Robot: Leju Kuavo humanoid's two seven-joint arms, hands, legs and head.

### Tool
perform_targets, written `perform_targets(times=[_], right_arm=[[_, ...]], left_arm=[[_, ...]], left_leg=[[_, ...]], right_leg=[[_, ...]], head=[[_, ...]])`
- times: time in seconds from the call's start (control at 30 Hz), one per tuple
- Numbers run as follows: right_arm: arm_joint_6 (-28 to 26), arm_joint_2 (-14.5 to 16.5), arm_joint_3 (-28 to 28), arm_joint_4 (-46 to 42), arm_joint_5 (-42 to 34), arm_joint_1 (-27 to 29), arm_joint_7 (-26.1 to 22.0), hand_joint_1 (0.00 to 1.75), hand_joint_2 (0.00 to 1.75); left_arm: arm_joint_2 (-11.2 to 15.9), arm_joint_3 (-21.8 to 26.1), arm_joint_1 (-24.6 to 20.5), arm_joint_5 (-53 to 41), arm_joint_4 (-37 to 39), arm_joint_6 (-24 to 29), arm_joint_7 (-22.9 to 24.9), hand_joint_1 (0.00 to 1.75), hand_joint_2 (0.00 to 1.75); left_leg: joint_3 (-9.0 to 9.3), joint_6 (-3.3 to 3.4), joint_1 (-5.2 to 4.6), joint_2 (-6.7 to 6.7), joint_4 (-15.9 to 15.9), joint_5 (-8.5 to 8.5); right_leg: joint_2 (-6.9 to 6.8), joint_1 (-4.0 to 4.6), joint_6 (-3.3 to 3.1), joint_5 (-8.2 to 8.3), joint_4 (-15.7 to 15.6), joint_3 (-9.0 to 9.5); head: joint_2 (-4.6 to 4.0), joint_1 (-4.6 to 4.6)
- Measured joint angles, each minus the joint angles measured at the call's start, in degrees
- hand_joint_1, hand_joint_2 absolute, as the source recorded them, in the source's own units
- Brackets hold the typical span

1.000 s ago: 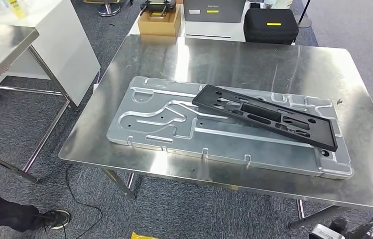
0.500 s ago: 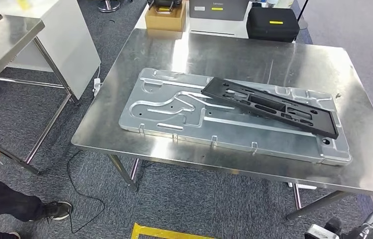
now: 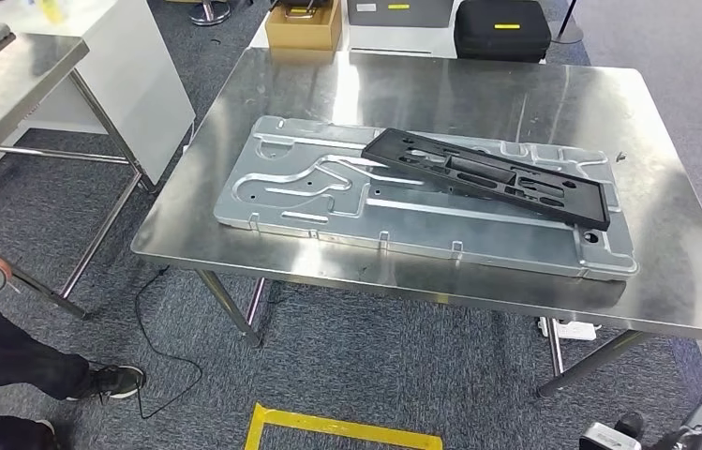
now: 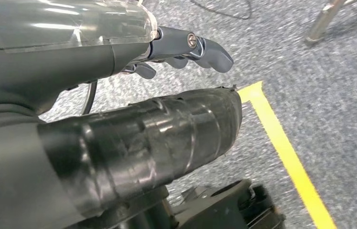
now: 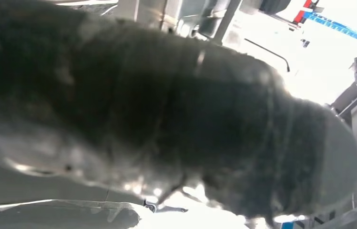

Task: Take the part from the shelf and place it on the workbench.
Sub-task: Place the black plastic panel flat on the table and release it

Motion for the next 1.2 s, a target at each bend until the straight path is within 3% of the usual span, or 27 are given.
perform_targets(times=[0.03, 0.1, 0.17, 0.27, 0.33, 0.4, 0.43, 0.47, 0.5, 0.57, 0.63, 0.73, 0.77, 0.83, 0.9, 0.93, 0.97, 1.0, 1.03, 1.1, 1.17, 1.2], right_arm=[[0.1, 0.2, -0.2, 0.1, 0.0, 0.0, -0.2, 0.0, 0.0], [0.3, 0.6, -0.3, 0.1, 0.1, 0.0, -0.4, 0.0, 0.0], [0.7, 0.8, -0.5, 0.2, 0.1, 0.0, -0.4, 0.0, 0.0], [1.3, 1.0, -1.1, 0.6, 0.1, -0.1, 0.1, 0.0, 0.0], [2.2, 1.0, -1.9, 1.2, 0.1, -0.3, 0.6, 0.0, 0.0], [3.2, 1.0, -2.8, 2.2, 0.1, -0.4, 1.0, 0.0, 0.0], [3.6, 1.0, -3.2, 2.7, 0.0, -0.5, 1.1, 0.0, 0.0], [3.8, 1.1, -3.5, 3.2, -0.1, -0.6, 1.0, 0.0, 0.0], [4.0, 1.1, -3.9, 3.5, -0.2, -0.6, 1.0, 0.0, 0.0], [4.2, 1.1, -4.5, 4.0, -0.2, -1.0, 0.8, 0.0, 0.0], [4.6, 1.3, -4.9, 4.3, -0.2, -1.3, 0.6, 0.0, 0.0], [5.2, 1.7, -5.6, 4.5, -0.3, -1.5, 0.4, 0.0, 0.0], [5.3, 1.8, -5.8, 4.6, -0.4, -1.6, 0.4, 0.0, 0.0], [5.7, 2.2, -6.0, 4.7, -0.5, -1.7, 0.4, 0.0, 0.0], [6.0, 2.5, -6.2, 4.8, -0.5, -1.8, 0.4, 0.0, 0.0], [6.0, 2.5, -6.3, 4.8, -0.5, -1.8, 0.3, 0.0, 0.0], [6.1, 2.6, -6.3, 4.9, -0.6, -1.8, 0.3, 0.0, 0.0], [6.1, 2.6, -6.4, 4.9, -0.7, -1.9, 0.3, 0.0, 0.0], [6.1, 2.6, -6.5, 4.9, -0.8, -1.9, 0.3, 0.0, 0.0], [6.2, 2.8, -6.7, 4.9, -1.0, -2.0, 0.2, 0.0, 0.0], [6.3, 3.0, -6.9, 4.9, -1.1, -2.1, 0.1, 0.0, 0.0], [6.3, 3.1, -6.9, 4.9, -1.1, -2.1, 0.1, 0.0, 0.0]], left_arm=[[0.0, 0.0, 0.0, -0.1, 0.0, 0.0, 0.0, 0.0, 0.0], [0.1, 0.0, -0.1, -0.2, 0.0, 0.1, 0.0, 0.0, 0.0], [0.2, 0.0, -0.3, -0.2, 0.0, 0.1, 0.0, 0.0, 0.0], [0.2, 0.1, -0.2, -0.3, 0.0, 0.1, 0.0, 0.0, 0.0], [0.1, 0.1, -0.1, -0.3, 0.0, 0.1, 0.0, 0.0, 0.0], [0.1, 0.1, -0.2, -0.3, 0.0, 0.1, 0.0, 0.0, 0.0], [0.0, 0.1, -0.1, -0.3, 0.0, 0.1, 0.0, 0.0, 0.0], [0.0, 0.1, -0.1, -0.4, 0.0, 0.1, 0.0, 0.0, 0.0], [0.0, 0.1, -0.1, -0.4, 0.0, 0.1, 0.1, 0.0, 0.0], [0.0, 0.1, -0.1, -0.4, 0.0, 0.1, 0.1, 0.0, 0.0], [0.0, 0.1, -0.1, -0.4, 0.0, 0.1, 0.1, 0.0, 0.0], [0.0, 0.2, -0.1, -0.4, 0.0, 0.1, 0.1, 0.0, 0.0], [0.0, 0.3, -0.1, -0.4, 0.0, 0.1, 0.1, 0.0, 0.0], [0.0, 0.4, 0.0, -0.4, 0.0, 0.2, 0.1, 0.0, 0.0], [0.0, 0.5, 0.0, -0.4, 0.0, 0.2, 0.1, 0.0, 0.0], [0.0, 0.5, 0.0, -0.4, 0.0, 0.2, 0.1, 0.0, 0.0], [0.0, 0.6, 0.0, -0.5, 0.0, 0.3, 0.1, 0.0, 0.0], [0.0, 0.6, 0.0, -0.6, 0.0, 0.3, 0.1, 0.0, 0.0], [0.0, 0.6, -0.1, -0.6, 0.0, 0.3, 0.1, 0.0, 0.0], [0.0, 0.7, -0.2, -0.7, 0.0, 0.4, 0.1, 0.0, 0.0], [0.0, 0.7, -0.4, -0.8, 0.0, 0.6, 0.1, 0.0, 0.0], [0.0, 0.7, -0.5, -0.8, 0.0, 0.6, 0.1, 0.0, 0.0]], left_leg=[[2.69, 0.38, -0.14, -0.01, -3.5, 1.7], [8.3, 1.43, -0.57, -0.01, -11.9, 3.52], [10.43, 2.11, -0.98, -0.02, -16.1, 3.49], [10.14, 2.63, -0.84, 0.14, -17.3, 4.85], [9.35, 3.17, -0.49, 0.36, -17.9, 6.14], [7.86, 3.43, -0.49, 0.44, -17.5, 6.89], [7.13, 3.36, -0.47, 0.46, -17.2, 7.19], [6.42, 3.24, -0.43, 0.48, -16.7, 7.43], [5.74, 3.09, -0.34, 0.48, -16.2, 7.61], [4.4, 2.69, -0.13, 0.47, -14.9, 7.73], [3.28, 2.11, -0.14, 0.41, -13.5, 7.78], [2.57, 1.11, -0.21, 0.32, -12.8, 8.21], [2.27, 0.76, -0.1, 0.26, -12.5, 7.83], [1.04, 0.12, 0.15, 0.15, -9.3, 4.42], [-0.79, -0.26, 0.32, 0.12, -2.8, -0.85], [-1.35, -0.3, 0.37, 0.11, 0.2, -2.46], [-1.18, -0.24, 0.37, 0.11, 1.8, -2.81], [-0.03, -0.1, 0.35, 0.1, 1.5, -1.91], [2.04, 0.13, 0.31, 0.09, -0.8, -0.23], [7.69, 0.83, 0.04, 0.04, -8.9, 2.33], [11.06, 1.38, -0.36, -0.01, -14.9, 2.46], [11.39, 1.6, -0.54, -0.02, -16.0, 2.34]], right_leg=[[0.02, 0.08, 0.04, 0.29, 0.1, -0.36], [0.0, 0.14, 0.32, 0.89, 0.2, -0.74], [-0.14, -0.03, 0.89, 1.57, 0.2, -0.96], [-0.15, -0.13, 1.83, 1.83, 0.2, -1.22], [0.05, -0.17, 2.3, -1.69, 3.6, -2.64], [0.17, -0.44, 2.83, -6.69, 10.9, -5.1], [0.17, -0.61, 3.09, -7.88, 14.0, -5.83], [0.17, -0.8, 3.35, -7.83, 15.3, -5.69], [0.16, -1.01, 3.59, -6.72, 14.4, -4.41], [0.15, -1.42, 4.02, -4.28, 7.5, 0.55], [0.29, -1.28, 3.81, -3.73, 1.9, 3.92], [0.39, -1.07, 2.59, -3.62, 0.8, 3.59], [0.34, -1.1, 2.05, -3.26, 0.8, 3.22], [0.22, -1.15, 1.03, -2.3, 0.6, 2.17], [0.16, -0.98, 0.66, -1.31, 0.6, 0.86], [0.13, -0.86, 0.64, -0.79, 0.7, 0.16], [0.1, -0.77, 0.65, -0.28, 0.7, -0.53], [0.09, -0.69, 0.68, 0.22, 0.8, -1.19], [0.1, -0.63, 0.73, 0.66, 0.9, -1.73], [0.12, -0.53, 1.01, 1.54, 1.1, -2.53], [0.05, -0.55, 1.6, 2.55, 0.9, -2.92], [-0.01, -0.59, 1.97, 3.12, 0.7, -3.0]], head=[[0.0, 0.0], [0.0, 0.03], [0.0, 0.04], [0.0, 0.06], [0.0, 0.1], [0.0, 0.12], [0.0, 0.13], [0.0, 0.13], [0.0, 0.13], [0.0, 0.13], [0.0, 0.09], [0.0, 0.05], [0.0, 0.06], [0.0, 0.01], [0.0, -0.05], [0.0, -0.05], [0.0, -0.05], [0.0, -0.05], [0.0, -0.05], [0.0, -0.06], [0.0, -0.06], [0.0, -0.05]])
